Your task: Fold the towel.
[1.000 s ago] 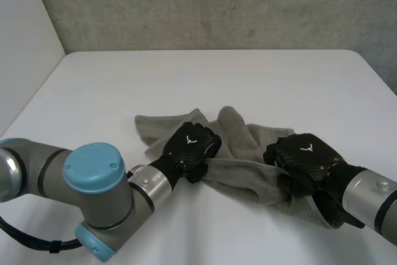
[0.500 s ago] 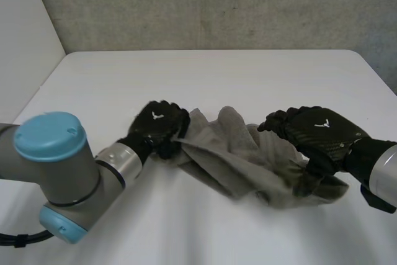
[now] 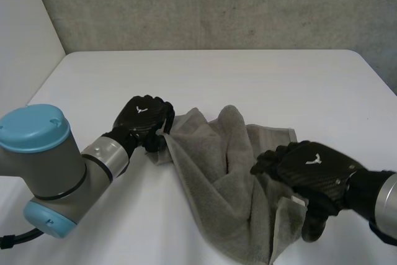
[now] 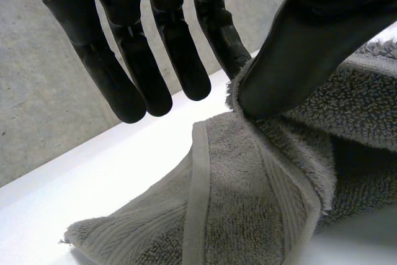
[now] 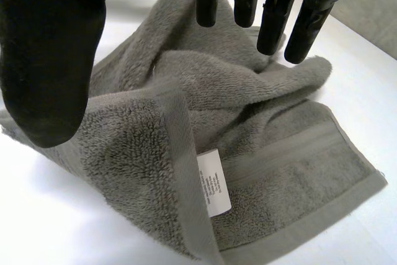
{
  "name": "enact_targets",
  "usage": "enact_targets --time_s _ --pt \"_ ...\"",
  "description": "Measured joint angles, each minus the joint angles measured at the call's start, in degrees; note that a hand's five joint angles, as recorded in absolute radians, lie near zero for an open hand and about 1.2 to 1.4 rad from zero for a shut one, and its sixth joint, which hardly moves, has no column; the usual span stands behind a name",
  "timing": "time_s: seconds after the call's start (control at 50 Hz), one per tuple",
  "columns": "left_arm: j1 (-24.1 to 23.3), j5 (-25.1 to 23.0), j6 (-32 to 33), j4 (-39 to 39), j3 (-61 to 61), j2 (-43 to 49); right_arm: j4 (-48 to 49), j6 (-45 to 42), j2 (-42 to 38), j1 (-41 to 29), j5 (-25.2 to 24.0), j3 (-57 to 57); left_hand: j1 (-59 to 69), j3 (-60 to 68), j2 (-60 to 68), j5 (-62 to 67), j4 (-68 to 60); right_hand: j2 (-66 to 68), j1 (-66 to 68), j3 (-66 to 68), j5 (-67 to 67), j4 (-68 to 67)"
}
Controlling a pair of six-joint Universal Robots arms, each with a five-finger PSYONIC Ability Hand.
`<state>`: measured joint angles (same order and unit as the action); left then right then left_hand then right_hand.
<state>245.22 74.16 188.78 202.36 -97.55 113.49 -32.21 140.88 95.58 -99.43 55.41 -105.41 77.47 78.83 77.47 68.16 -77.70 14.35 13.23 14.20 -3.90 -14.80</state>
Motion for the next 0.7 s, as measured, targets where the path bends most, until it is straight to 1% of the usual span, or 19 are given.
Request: enact_targets --time_s 0.1,0.18,0.32,0.36,0.38,0.4,0.42,0.44,0.46,0.48,0.5,0.58,0.7 --pt "0.2 0.0 -0.1 -0.4 -0.1 -0.2 4.5 -3.4 1.0 -2.2 -0.5 -4.4 0.0 0.0 0.0 0.0 0.0 0.0 0.0 0.0 0.0 0.0" --pt "0.2 0.1 -0.1 -0.4 -0.3 -0.2 6.1 -4.8 1.5 -4.7 0.0 -6.7 0.0 0.0 0.0 0.0 0.0 1.0 2.3 0.9 -1.9 -0.8" --pt "0.2 0.1 -0.1 -0.4 -0.4 -0.1 8.1 -5.4 1.5 -7.0 1.9 -10.1 0.0 0.1 0.0 0.0 0.0 15.3 16.0 15.1 -16.1 -14.7" --pt "0.3 0.1 -0.1 -0.4 -0.3 0.0 9.4 -5.4 1.3 -7.2 2.7 -11.5 0.0 0.1 0.0 0.0 0.0 23.4 24.3 23.3 -24.1 -22.8" --pt "0.3 0.1 -0.1 -0.3 -0.3 0.0 10.3 -5.4 1.2 -7.3 3.2 -12.1 0.0 0.1 0.0 0.0 0.0 29.5 30.2 29.3 -29.3 -28.1" --pt "0.3 0.1 -0.1 -0.3 -0.2 0.1 10.8 -5.5 1.1 -7.3 3.4 -12.5 0.0 0.1 0.0 0.0 0.0 31.2 31.9 31.0 -31.4 -30.3" --pt "0.4 0.1 -0.1 -0.3 -0.1 0.2 11.9 -5.6 0.9 -7.3 4.0 -13.1 0.0 0.1 0.0 0.0 0.0 40.9 41.6 40.4 -41.1 -39.8" --pt "0.5 0.1 -0.1 -0.3 -0.1 0.2 12.6 -5.7 0.8 -7.2 4.2 -13.4 0.0 0.1 0.0 0.0 0.0 44.7 45.5 44.2 -44.9 -43.6" --pt "0.6 0.1 -0.1 -0.3 0.0 0.3 13.8 -6.0 0.5 -7.2 4.9 -14.0 0.0 0.1 0.0 0.0 0.0 52.3 54.1 51.7 -52.6 -51.2" --pt "0.7 0.1 -0.1 -0.3 0.1 0.4 14.3 -6.1 0.4 -7.2 5.2 -14.1 0.0 0.1 0.0 0.0 0.0 55.0 56.2 54.4 -55.5 -53.9" --pt "0.8 0.1 -0.1 -0.3 0.1 0.5 15.3 -6.5 0.2 -7.1 5.9 -14.3 0.0 0.1 0.0 0.0 0.0 60.5 62.2 60.1 -61.2 -59.4" --pt "1.2 0.0 0.0 -0.2 0.4 0.7 17.3 -7.2 -0.2 -6.8 7.3 -13.7 0.0 0.1 0.0 0.0 0.0 61.1 63.2 62.1 -63.2 -61.5" --pt "1.7 0.0 0.2 0.0 1.3 0.8 20.7 -6.1 0.2 -6.1 8.3 -8.8 0.0 0.1 0.0 0.0 0.0 61.1 63.2 62.1 -63.2 -61.5"
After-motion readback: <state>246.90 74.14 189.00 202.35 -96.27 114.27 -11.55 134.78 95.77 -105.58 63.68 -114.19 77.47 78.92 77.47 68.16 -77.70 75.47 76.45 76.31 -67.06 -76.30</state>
